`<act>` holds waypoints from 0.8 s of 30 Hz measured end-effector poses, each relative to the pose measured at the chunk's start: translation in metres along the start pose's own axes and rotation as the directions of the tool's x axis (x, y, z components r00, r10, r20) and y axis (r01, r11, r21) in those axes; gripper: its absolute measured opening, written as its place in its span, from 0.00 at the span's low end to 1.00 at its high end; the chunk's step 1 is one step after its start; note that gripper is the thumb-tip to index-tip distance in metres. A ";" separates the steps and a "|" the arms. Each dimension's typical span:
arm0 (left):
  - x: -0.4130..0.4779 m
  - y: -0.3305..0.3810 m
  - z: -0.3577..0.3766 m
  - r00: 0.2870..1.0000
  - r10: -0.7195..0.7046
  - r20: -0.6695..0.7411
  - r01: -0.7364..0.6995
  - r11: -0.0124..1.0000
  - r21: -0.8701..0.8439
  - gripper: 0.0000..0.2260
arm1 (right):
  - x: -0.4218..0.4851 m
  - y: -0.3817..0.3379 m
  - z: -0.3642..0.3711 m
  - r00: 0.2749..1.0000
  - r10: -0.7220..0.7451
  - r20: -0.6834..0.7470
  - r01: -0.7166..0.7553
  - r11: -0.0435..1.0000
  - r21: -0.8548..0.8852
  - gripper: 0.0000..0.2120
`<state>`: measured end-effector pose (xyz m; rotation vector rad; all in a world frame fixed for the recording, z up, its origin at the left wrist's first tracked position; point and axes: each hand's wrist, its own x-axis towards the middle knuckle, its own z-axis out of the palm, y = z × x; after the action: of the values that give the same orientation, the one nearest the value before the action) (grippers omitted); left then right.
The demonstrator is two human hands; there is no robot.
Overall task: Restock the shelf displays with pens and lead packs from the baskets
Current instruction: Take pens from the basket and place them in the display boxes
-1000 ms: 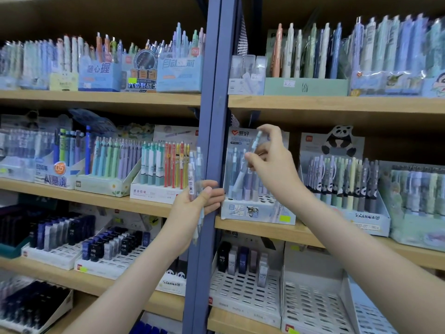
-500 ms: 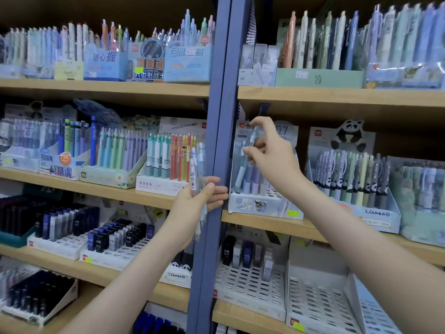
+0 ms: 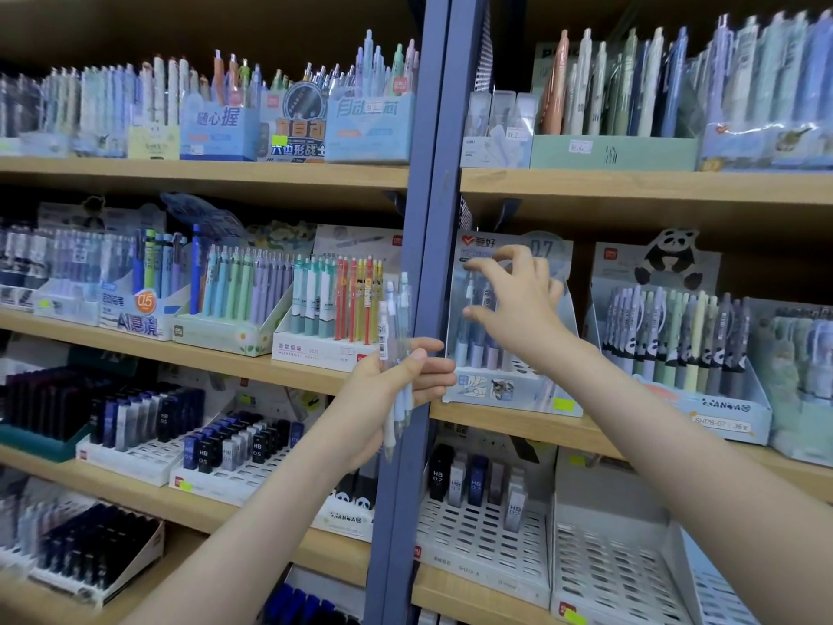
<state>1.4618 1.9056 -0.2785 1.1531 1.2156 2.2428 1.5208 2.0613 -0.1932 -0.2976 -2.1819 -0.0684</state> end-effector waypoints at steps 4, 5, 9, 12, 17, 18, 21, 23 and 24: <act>-0.002 0.002 0.000 0.999 -0.022 0.024 0.022 1.000 -0.012 0.09 | 0.001 0.002 0.001 0.997 0.001 0.073 0.000 1.000 -0.022 0.27; -0.003 0.002 0.000 0.999 -0.027 0.030 0.027 1.000 -0.013 0.09 | 0.001 0.002 0.001 0.997 0.005 0.077 -0.002 0.999 -0.041 0.27; -0.004 0.001 0.001 0.995 -0.048 0.085 0.048 0.999 0.005 0.10 | -0.014 -0.004 -0.014 0.996 -0.067 -0.055 0.072 0.991 0.113 0.24; -0.003 0.000 0.009 0.981 -0.080 0.179 0.076 0.997 0.026 0.12 | -0.032 -0.012 -0.031 0.986 -0.106 0.127 0.019 0.835 0.550 0.18; 0.001 -0.007 0.032 0.939 -0.111 0.324 0.085 0.992 0.093 0.12 | -0.040 -0.002 -0.045 0.931 -0.096 0.353 -0.181 0.718 0.672 0.09; 0.003 -0.008 0.037 0.938 -0.105 0.331 0.076 0.992 0.098 0.12 | -0.040 0.004 -0.049 0.933 -0.082 0.351 -0.194 0.706 0.681 0.09; 0.010 -0.010 0.045 0.966 -0.069 0.248 0.047 0.994 0.095 0.10 | -0.036 0.027 -0.064 0.967 0.022 0.254 -0.222 0.561 0.797 0.04; 0.016 -0.012 0.046 0.989 -0.036 0.146 0.025 0.997 0.076 0.09 | -0.028 0.047 -0.073 0.976 0.169 0.137 -0.204 0.493 0.845 0.05; 0.018 -0.012 0.045 0.994 -0.016 0.104 0.008 0.997 0.075 0.09 | -0.025 0.056 -0.076 0.968 0.235 0.087 -0.197 0.499 0.844 0.05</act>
<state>1.4852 1.9478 -0.2660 1.2703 1.2709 2.1158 1.6082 2.0989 -0.1715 0.0130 -1.8476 1.1219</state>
